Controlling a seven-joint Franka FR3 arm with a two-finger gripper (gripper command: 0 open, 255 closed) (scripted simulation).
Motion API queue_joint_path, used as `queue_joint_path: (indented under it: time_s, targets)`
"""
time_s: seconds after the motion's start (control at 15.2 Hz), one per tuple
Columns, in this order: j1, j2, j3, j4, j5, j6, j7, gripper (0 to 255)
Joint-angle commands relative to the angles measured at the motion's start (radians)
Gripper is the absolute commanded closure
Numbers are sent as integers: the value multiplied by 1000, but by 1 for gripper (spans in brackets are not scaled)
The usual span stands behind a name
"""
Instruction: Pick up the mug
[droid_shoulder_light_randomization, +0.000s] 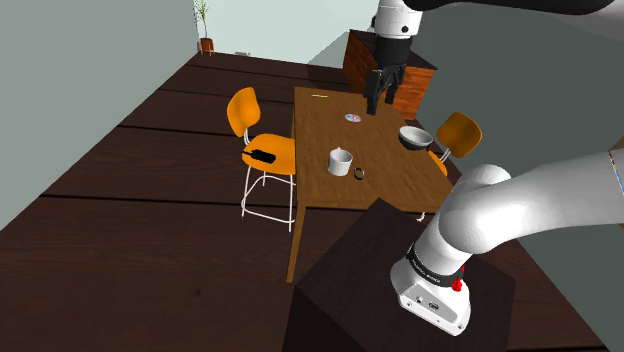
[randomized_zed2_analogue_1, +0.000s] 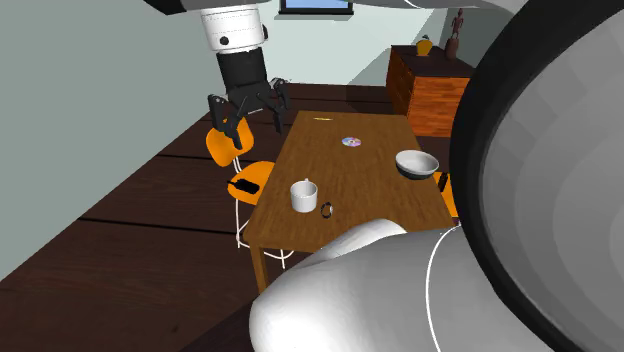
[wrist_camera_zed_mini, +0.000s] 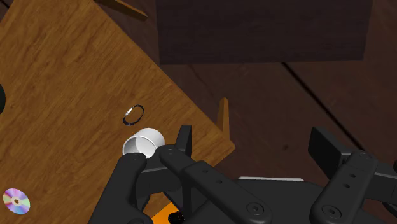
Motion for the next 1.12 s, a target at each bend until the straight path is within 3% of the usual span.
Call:
queue_joint_path:
  time_s: [0.0,0.53,1.06]
  targets:
    - [0,0,0,0,0,0,0,0]
    - [-29,159,-86,-102,-49,271,-46,0]
    - [-50,404,-172,-114,-66,538,-100,0]
